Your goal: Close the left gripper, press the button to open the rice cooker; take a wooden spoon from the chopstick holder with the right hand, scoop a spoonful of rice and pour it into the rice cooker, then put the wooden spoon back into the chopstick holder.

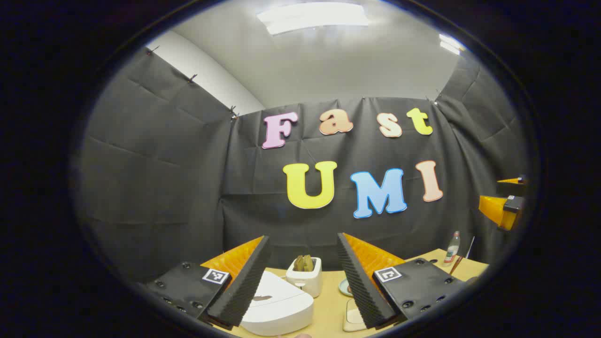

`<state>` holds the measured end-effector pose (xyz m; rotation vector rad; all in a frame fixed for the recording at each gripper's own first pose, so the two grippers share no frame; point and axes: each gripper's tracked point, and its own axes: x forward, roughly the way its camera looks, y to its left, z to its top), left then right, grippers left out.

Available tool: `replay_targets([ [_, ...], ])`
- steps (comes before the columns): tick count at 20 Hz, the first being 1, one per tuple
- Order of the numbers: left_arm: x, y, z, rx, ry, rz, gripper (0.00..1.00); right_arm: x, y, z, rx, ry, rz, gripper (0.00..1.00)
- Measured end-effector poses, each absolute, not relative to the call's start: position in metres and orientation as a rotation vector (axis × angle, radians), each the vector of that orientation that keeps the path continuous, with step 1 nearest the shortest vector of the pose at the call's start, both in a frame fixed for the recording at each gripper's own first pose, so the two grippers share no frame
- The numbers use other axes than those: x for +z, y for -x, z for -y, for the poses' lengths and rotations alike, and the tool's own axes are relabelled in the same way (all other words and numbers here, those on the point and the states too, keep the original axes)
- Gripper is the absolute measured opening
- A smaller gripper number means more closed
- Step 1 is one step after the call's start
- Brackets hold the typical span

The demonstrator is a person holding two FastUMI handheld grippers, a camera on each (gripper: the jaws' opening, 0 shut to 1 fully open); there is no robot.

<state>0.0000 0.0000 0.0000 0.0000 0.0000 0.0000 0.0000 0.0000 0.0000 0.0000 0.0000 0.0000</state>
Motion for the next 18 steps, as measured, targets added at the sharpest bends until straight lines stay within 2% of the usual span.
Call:
replay_targets([
  [11, -0.004, 0.009, -0.020, 0.039, -0.012, -0.010, 0.95, -0.001, 0.007, 0.002, -0.015, -0.025, 0.004, 0.97],
  [13, -0.002, 0.009, -0.023, 0.043, -0.013, -0.005, 0.99, -0.003, 0.009, 0.003, -0.017, -0.023, -0.005, 0.97],
  [18, 0.002, 0.010, -0.026, 0.048, -0.015, 0.005, 0.95, -0.005, 0.009, 0.004, -0.018, -0.023, -0.009, 0.97],
])
